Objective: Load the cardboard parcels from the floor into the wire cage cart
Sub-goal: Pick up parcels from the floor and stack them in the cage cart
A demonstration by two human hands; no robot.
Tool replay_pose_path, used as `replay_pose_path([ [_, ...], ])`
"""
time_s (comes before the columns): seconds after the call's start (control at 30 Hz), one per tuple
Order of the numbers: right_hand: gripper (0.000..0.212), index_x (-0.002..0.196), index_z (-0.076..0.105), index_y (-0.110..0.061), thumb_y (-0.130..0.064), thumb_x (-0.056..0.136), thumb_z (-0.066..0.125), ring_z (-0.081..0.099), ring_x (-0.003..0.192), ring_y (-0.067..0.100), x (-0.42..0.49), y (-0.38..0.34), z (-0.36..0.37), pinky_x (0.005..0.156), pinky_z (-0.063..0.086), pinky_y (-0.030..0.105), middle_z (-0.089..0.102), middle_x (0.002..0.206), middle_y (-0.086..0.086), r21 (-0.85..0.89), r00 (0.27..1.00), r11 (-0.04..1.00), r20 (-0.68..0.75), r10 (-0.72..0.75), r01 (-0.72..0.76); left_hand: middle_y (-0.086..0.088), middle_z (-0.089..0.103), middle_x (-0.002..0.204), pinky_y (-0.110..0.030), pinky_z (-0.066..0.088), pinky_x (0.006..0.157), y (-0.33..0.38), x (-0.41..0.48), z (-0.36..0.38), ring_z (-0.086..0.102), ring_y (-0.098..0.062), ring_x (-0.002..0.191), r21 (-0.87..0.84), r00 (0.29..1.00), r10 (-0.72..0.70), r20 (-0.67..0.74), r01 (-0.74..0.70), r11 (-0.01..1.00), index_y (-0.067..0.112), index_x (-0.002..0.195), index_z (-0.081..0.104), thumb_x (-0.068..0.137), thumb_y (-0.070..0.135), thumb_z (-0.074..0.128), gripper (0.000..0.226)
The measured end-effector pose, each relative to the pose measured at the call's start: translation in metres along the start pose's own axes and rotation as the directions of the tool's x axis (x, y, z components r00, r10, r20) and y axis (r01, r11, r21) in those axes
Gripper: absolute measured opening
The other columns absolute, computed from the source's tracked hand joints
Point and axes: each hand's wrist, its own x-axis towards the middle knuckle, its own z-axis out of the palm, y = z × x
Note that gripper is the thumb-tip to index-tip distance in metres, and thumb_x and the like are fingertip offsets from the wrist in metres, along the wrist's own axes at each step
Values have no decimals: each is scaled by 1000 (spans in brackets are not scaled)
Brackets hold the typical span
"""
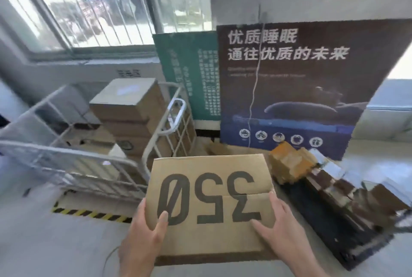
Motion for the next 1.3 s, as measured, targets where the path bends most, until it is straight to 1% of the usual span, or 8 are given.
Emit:
replay_pose_path([
  [0.2,95,154,6,-24,-61,87,62,28,144,15,25,-133,92,114,23,21,25,157,2,-61,972,976,121,-202,210,-16,62,109,-46,46,94,-73,51,-89,59,-38,107,-418,945,-253,-207,148,896,4,123,57,86,3,70,39],
  [0.37,86,153,0,-31,-63,91,51,20,146,12,32,-214,168,111,24,19,10,162,-3,-142,956,950,136,-259,278,-16,60,129,-41,46,98,-136,135,-167,58,-33,114,-216,957,-228,-179,188,958,7,136,52,87,18,72,54],
  [0.5,77,151,10,-43,-61,90,54,37,136,8,35,-270,201,100,39,24,22,156,-10,-141,968,958,51,-246,251,3,57,139,-33,42,82,-143,191,-219,59,-22,114,70,969,-104,-225,123,990,36,141,43,93,46,58,51],
  [0.63,68,147,24,-45,-58,89,57,53,120,14,64,-333,197,91,45,34,32,151,-14,-102,952,953,-86,-295,286,4,55,141,-35,38,78,-120,258,-258,58,-26,113,90,975,-9,-223,30,996,41,141,41,97,49,51,46],
  [0.8,63,144,38,-37,-54,88,60,55,119,20,137,-420,168,90,48,40,41,147,-9,-145,890,919,-235,-391,366,1,58,139,-40,45,83,-71,359,-280,59,-26,116,52,932,203,-302,-196,979,35,140,46,97,45,54,45],
  [1.0,62,145,41,-32,-54,89,59,58,115,28,256,-533,135,87,47,41,46,143,0,-163,811,877,-333,-480,452,0,60,136,-38,46,87,18,513,-322,60,-29,116,48,874,296,-385,-301,952,34,136,51,94,44,56,44],
  [1.17,58,142,42,-31,-54,90,56,58,111,28,350,-605,137,82,45,39,46,141,4,-149,809,876,-337,-481,458,0,62,132,-36,39,82,81,641,-353,59,-29,117,66,872,340,-352,-339,938,34,132,54,90,46,55,44],
  [1.3,58,146,41,-25,-48,94,51,53,119,32,418,-630,169,91,44,40,40,147,10,-141,901,931,-236,-363,337,-5,58,138,-37,44,90,98,729,-331,56,-30,121,45,930,338,-142,-335,941,26,136,54,92,43,56,47],
])
